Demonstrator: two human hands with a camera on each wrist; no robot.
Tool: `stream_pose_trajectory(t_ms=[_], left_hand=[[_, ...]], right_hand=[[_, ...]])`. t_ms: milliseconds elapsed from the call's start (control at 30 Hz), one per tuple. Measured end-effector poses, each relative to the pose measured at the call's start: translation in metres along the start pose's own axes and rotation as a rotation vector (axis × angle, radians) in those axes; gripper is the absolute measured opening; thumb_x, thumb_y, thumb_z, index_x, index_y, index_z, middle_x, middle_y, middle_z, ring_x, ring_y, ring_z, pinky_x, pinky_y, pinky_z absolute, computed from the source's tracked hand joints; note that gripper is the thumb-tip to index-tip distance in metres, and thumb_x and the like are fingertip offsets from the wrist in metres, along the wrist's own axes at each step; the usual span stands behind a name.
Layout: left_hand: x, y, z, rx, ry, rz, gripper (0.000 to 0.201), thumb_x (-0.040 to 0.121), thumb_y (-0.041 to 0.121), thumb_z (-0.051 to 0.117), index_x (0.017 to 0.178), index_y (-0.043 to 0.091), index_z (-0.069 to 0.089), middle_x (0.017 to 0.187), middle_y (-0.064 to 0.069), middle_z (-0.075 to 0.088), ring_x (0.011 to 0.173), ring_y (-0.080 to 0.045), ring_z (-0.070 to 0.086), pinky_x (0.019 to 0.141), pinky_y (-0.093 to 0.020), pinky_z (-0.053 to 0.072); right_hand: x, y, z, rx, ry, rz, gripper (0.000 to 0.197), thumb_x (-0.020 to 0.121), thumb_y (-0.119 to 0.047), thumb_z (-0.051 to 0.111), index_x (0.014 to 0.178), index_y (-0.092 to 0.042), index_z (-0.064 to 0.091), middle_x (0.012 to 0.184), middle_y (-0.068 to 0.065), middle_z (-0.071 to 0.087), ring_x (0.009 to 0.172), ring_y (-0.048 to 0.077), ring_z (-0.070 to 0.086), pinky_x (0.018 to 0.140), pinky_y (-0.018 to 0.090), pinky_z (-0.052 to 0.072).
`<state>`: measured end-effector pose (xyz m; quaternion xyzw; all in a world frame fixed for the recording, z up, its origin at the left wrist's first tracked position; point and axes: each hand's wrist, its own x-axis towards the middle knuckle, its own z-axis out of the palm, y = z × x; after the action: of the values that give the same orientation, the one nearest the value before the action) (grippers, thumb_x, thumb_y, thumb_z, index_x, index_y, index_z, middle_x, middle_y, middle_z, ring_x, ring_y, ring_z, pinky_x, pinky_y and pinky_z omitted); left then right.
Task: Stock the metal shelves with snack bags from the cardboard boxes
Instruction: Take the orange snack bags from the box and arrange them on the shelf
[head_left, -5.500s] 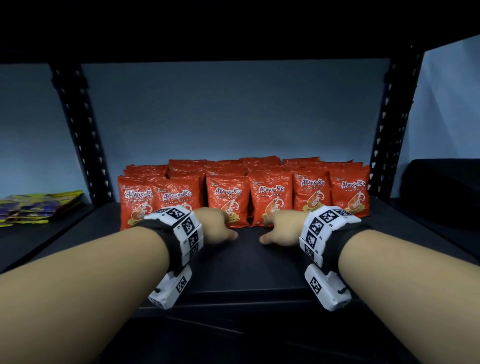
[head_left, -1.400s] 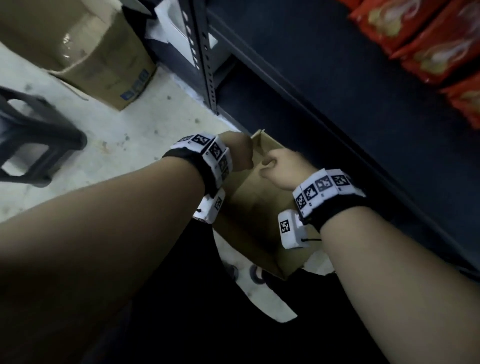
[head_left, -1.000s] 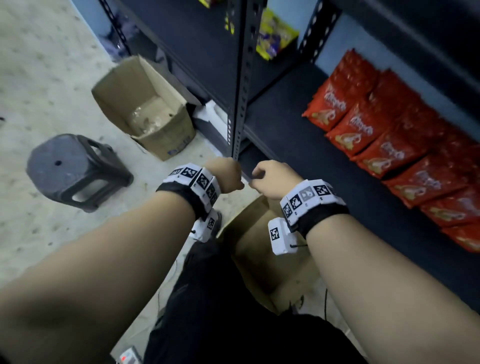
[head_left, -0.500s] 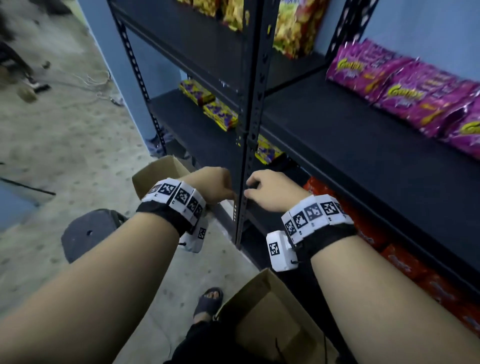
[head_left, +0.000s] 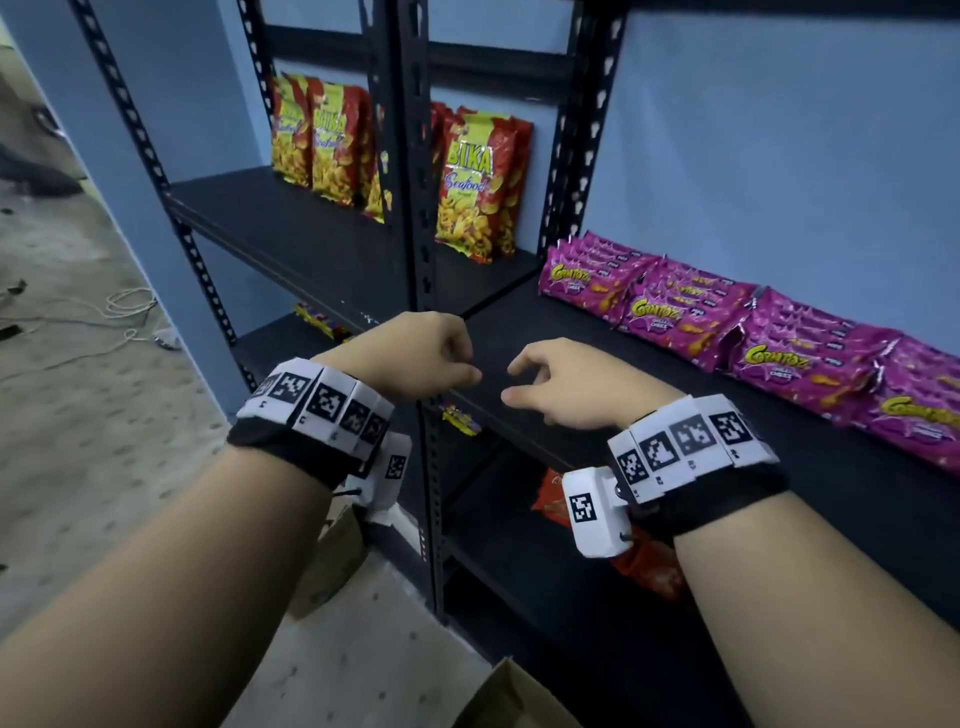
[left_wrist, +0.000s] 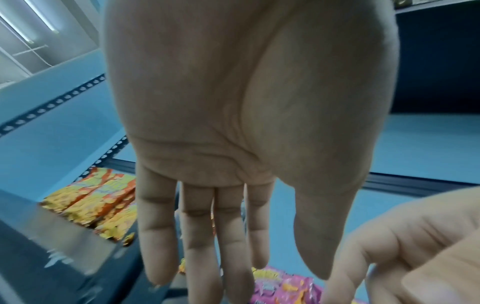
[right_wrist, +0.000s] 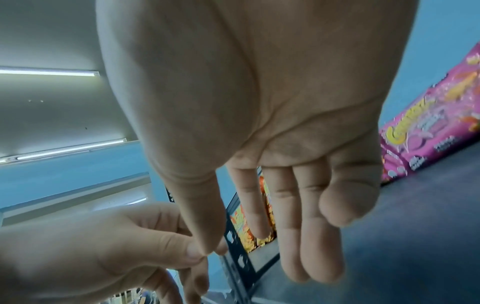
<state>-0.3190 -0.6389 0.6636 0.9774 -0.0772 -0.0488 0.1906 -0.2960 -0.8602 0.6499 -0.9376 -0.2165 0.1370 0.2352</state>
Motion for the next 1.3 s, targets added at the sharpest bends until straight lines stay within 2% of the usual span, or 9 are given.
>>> stream_pose_trajectory(t_ms=[100,267,400,467,533,633,833,1067,1300], left_hand=[[0.016,0.023,-0.015,-0.001,0.012,0.074,0.026,0.091,0.052,0.069,0.106,0.032,0.061,0.091,0.014,0.064,0.083,-0.006,0.063,0.071,-0.03,0.05],[0.057,0.06,-0.026,0.03,0.086,0.215,0.021,0.091,0.042,0.073,0.104,0.028,0.064,0.089,0.013,0.063,0.082,-0.006,0.06,0.069,-0.029,0.048],[0.101,0.08,-0.021,0.089,0.129,0.295,0.022,0.088,0.036,0.076,0.103,0.027,0.063,0.091,0.01,0.065,0.089,-0.014,0.063,0.073,-0.03,0.048],[0.125,0.084,-0.015,0.124,0.135,0.311,0.032,0.086,0.035,0.077,0.113,0.025,0.063,0.101,0.005,0.066,0.097,-0.018,0.065,0.08,-0.033,0.053],[0.147,0.087,-0.008,0.183,0.13,0.307,0.05,0.085,0.037,0.078,0.128,0.022,0.058,0.12,-0.002,0.062,0.109,-0.022,0.062,0.091,-0.039,0.054],[0.175,0.087,0.001,0.256,0.102,0.31,0.072,0.085,0.037,0.08,0.145,0.019,0.045,0.141,-0.009,0.05,0.124,-0.029,0.056,0.102,-0.042,0.051],[0.218,0.088,0.012,0.39,0.06,0.386,0.09,0.09,0.033,0.076,0.16,0.014,0.023,0.162,-0.012,0.032,0.147,-0.032,0.036,0.119,-0.044,0.035],[0.27,0.085,0.024,0.532,-0.027,0.471,0.104,0.089,0.054,0.071,0.164,0.018,0.008,0.171,-0.005,0.011,0.157,-0.024,0.014,0.126,-0.057,0.01],[0.3,0.079,0.032,0.537,-0.065,0.554,0.101,0.093,0.058,0.064,0.164,0.02,0.005,0.172,-0.003,0.007,0.158,-0.022,0.011,0.125,-0.053,0.006]], right_hand=[[-0.005,0.012,-0.026,-0.033,0.043,0.038,0.049,0.089,-0.056,0.07,0.13,-0.032,0.06,0.102,-0.011,0.059,0.095,0.015,0.063,0.085,0.035,0.051],[-0.006,0.035,-0.061,-0.066,0.159,0.135,0.052,0.086,-0.054,0.075,0.127,-0.025,0.063,0.096,-0.011,0.061,0.094,0.014,0.063,0.08,0.032,0.048],[0.0,0.057,-0.081,-0.168,0.252,0.232,0.046,0.084,-0.049,0.079,0.118,-0.022,0.064,0.089,-0.011,0.059,0.096,0.017,0.061,0.077,0.032,0.046],[0.004,0.07,-0.086,-0.215,0.299,0.277,0.049,0.083,-0.047,0.079,0.121,-0.021,0.064,0.102,-0.006,0.064,0.104,0.021,0.062,0.084,0.035,0.051],[0.009,0.085,-0.088,-0.273,0.345,0.327,0.055,0.084,-0.048,0.077,0.129,-0.022,0.061,0.12,0.001,0.064,0.117,0.027,0.059,0.093,0.041,0.053],[0.016,0.104,-0.091,-0.4,0.366,0.408,0.065,0.085,-0.054,0.071,0.139,-0.024,0.053,0.14,0.007,0.054,0.133,0.036,0.044,0.103,0.052,0.047],[0.034,0.125,-0.098,-0.493,0.358,0.521,0.081,0.084,-0.063,0.07,0.147,-0.022,0.041,0.149,0.01,0.045,0.14,0.035,0.037,0.112,0.057,0.034],[0.067,0.135,-0.103,-0.448,0.242,0.585,0.107,0.075,-0.065,0.079,0.157,-0.021,0.029,0.161,0.007,0.034,0.151,0.03,0.028,0.121,0.067,0.016],[0.086,0.145,-0.101,-0.466,0.208,0.597,0.112,0.079,-0.068,0.074,0.162,-0.018,0.017,0.168,0.01,0.019,0.155,0.031,0.018,0.122,0.066,0.016]])
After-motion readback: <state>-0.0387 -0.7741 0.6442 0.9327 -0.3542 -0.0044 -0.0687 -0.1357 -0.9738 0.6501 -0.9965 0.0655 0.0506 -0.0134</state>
